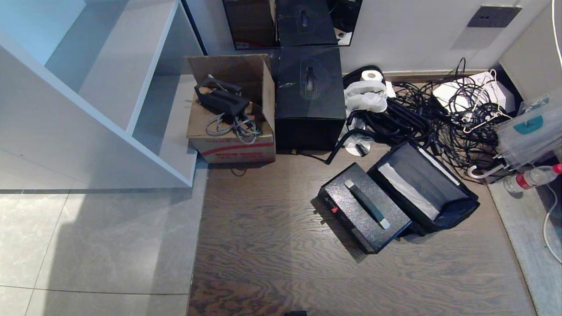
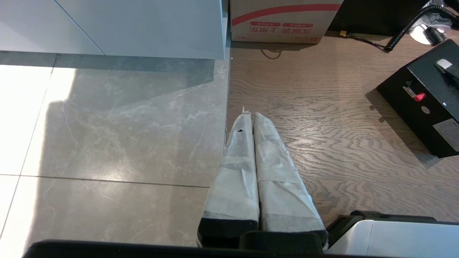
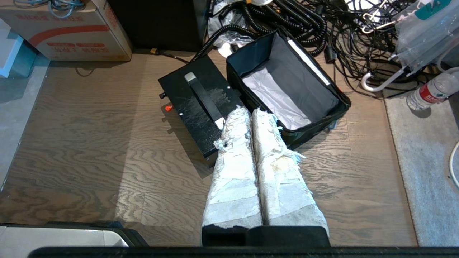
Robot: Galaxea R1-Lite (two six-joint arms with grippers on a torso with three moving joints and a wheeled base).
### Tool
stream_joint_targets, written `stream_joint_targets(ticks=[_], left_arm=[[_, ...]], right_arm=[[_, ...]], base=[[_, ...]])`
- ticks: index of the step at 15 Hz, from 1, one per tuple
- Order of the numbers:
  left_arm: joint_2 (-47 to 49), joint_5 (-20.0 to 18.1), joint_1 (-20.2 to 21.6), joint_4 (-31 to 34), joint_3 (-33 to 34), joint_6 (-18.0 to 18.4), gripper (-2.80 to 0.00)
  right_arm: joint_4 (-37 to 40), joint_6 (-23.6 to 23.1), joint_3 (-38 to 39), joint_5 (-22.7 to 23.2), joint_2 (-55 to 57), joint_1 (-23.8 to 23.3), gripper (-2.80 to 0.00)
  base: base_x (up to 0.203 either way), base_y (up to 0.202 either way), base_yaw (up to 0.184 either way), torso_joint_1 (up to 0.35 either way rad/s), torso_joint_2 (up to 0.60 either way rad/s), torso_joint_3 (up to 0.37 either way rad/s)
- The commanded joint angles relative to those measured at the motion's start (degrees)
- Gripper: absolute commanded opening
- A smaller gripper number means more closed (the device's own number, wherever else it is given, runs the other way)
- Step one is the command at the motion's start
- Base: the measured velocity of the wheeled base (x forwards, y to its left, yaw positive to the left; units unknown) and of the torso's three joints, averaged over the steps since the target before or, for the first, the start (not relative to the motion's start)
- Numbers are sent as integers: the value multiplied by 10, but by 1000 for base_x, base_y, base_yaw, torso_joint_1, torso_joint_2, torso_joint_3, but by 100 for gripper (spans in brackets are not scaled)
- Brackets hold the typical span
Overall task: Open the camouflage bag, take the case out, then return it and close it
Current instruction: Grip the handle again
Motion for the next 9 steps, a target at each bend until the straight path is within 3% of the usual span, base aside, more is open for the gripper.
stream_joint_targets(ticks=[1,9], left_arm=[[0,0,0,0,0,0,-280],[0,0,0,0,0,0,-280]], right_arm=[[-1,-1,23,0,2,0,-280],[-1,-1,23,0,2,0,-280]], base=[[0,0,0,0,0,0],[0,0,0,0,0,0]])
